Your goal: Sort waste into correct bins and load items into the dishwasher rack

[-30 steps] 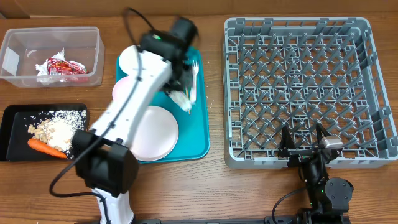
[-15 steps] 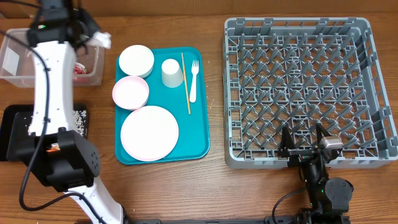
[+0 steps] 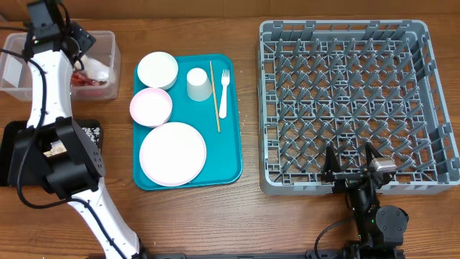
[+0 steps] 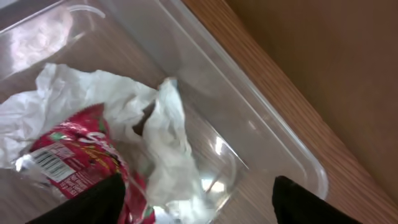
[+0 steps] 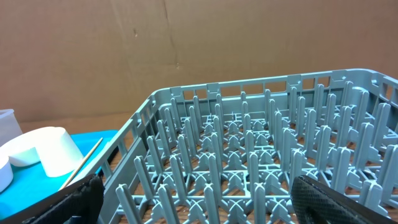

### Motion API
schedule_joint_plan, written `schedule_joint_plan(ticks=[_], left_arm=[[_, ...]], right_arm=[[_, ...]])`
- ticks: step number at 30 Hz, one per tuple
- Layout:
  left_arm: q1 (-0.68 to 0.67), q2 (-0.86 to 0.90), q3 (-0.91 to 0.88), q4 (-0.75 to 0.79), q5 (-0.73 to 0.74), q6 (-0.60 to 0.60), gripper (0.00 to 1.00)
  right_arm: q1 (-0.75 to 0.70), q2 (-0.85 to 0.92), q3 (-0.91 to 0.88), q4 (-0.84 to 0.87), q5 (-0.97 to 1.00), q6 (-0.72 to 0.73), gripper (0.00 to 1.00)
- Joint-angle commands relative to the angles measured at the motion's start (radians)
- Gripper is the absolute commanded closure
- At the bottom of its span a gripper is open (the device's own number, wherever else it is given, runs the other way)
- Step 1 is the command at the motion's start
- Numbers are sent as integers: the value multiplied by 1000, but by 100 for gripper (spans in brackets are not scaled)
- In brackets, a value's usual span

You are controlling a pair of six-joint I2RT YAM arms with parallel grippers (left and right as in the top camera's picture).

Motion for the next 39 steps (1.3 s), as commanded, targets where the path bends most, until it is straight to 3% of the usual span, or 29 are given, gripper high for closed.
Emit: schedule_joint_plan(ticks=[1,4,10,15,20,28,33,39], left_arm=[[10,-49,21,-7,13,2,16],[5,-99,21,-52,97,7,3],[-55,-206,21,-157,496,124,0],[-197,-228,21,-320,537,168,0],[-394,-215,16,-444,353,186,0],[-637,-214,16,-489,50,185,0],[-658,-214,16,-566,-95,88,0],[-587,-214,16,-647,-107,35,0]], right_arm=[[-4,-9,-10,3,10,-6,0],[-4,-9,-10,3,10,-6,0],[-4,-9,-10,3,10,-6,0],[-4,-9,-10,3,10,-6,0],[-4,-9,-10,3,10,-6,0],[-4,-9,-10,3,10,-6,0],[-4,-9,-10,3,10,-6,0],[-4,-9,-10,3,10,-6,0]])
